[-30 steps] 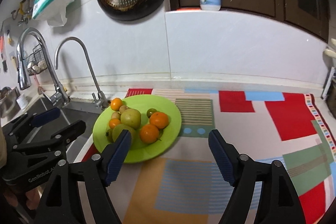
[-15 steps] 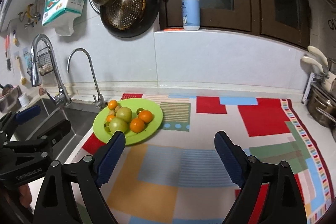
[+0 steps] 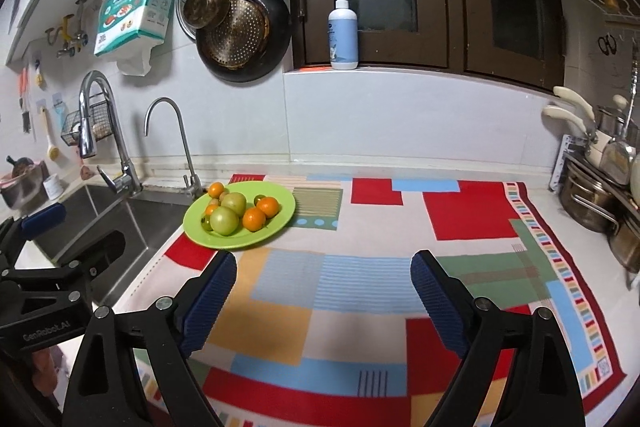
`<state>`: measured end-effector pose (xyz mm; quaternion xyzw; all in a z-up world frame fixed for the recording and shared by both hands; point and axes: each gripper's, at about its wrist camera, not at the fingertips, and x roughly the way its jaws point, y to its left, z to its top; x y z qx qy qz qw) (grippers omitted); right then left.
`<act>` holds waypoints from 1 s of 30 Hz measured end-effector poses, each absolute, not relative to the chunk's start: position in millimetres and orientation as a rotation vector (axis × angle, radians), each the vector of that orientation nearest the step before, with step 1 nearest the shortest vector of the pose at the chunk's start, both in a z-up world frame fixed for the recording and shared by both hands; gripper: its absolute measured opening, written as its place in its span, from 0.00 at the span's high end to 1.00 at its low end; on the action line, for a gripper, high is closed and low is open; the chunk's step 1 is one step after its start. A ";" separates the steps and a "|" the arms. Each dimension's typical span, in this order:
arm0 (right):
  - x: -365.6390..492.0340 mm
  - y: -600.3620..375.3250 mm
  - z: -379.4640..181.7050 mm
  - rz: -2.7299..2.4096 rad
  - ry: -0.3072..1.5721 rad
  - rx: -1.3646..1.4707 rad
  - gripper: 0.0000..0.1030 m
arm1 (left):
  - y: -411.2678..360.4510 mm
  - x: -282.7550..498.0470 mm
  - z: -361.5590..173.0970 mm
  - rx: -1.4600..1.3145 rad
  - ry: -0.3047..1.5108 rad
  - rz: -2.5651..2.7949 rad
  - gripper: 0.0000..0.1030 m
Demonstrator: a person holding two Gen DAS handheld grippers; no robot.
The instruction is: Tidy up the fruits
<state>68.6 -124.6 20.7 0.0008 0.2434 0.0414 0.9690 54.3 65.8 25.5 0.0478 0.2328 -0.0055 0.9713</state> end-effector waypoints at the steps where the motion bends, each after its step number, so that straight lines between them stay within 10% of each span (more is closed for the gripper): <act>1: 64.0 -126.1 21.7 0.084 0.488 0.002 0.13 | 65.0 50.9 26.4 0.096 0.468 -0.011 0.00; 30: -13.9 -143.3 36.7 0.091 0.432 -0.004 0.13 | 46.2 -22.1 40.2 0.105 0.429 0.006 0.00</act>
